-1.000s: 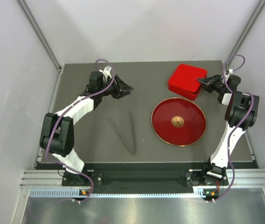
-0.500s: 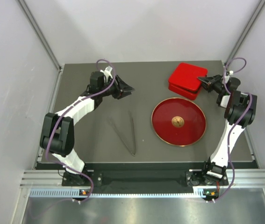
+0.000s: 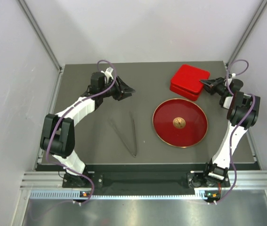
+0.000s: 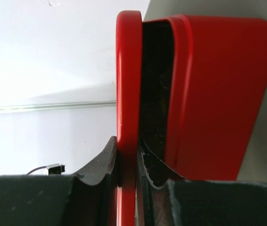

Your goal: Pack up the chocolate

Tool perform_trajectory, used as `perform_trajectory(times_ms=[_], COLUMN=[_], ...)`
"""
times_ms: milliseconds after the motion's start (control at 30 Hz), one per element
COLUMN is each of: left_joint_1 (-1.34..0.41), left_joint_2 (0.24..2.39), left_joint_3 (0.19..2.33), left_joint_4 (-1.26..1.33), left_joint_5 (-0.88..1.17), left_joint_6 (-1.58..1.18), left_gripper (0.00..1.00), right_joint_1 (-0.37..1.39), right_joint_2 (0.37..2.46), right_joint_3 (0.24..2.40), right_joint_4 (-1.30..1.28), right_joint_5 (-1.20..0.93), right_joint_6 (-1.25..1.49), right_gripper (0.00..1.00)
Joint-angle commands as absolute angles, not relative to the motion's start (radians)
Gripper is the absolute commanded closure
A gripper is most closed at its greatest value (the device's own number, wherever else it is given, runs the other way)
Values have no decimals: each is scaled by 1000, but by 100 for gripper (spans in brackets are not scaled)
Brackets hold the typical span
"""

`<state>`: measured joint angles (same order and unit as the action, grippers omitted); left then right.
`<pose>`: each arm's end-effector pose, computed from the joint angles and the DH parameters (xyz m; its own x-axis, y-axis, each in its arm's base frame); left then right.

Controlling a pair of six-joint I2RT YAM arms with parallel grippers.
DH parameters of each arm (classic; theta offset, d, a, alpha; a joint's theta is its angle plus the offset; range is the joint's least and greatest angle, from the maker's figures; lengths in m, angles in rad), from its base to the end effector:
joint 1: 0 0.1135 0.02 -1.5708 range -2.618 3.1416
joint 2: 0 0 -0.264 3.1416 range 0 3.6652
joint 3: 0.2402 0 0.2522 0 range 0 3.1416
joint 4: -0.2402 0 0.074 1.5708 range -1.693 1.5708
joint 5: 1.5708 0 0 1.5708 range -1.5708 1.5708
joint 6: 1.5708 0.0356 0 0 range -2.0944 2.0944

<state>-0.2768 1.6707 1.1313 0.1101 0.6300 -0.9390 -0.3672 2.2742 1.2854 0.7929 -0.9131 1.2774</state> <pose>0.3605 -0.1242 0.2591 -0.8305 -0.4419 -0.3391 0.1117 0.4644 -0.8786 0.4483 -0.1422 0.1245 -0.5360 0.8332 -0.1362 0.0278 0.1787 0.9835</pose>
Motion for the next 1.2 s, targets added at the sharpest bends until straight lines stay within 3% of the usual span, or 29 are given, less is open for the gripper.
perform_trajectory(times_ms=[0, 267, 1167], left_joint_1=[-281, -281, -281], left_joint_2=[1640, 1618, 1522], left_joint_3=[1167, 1161, 1127], left_joint_4=[121, 117, 84], left_joint_5=[626, 630, 621], left_joint_6=[-919, -916, -908], left_gripper=[51, 51, 50], right_joint_1=[-380, -382, -399], right_joint_2=[2235, 2232, 2164], right_joint_3=[1327, 1336, 1351], right_joint_4=[752, 660, 402], right_joint_5=[-910, -904, -854], right_joint_6=[1212, 1151, 977], right_gripper=[99, 89, 86])
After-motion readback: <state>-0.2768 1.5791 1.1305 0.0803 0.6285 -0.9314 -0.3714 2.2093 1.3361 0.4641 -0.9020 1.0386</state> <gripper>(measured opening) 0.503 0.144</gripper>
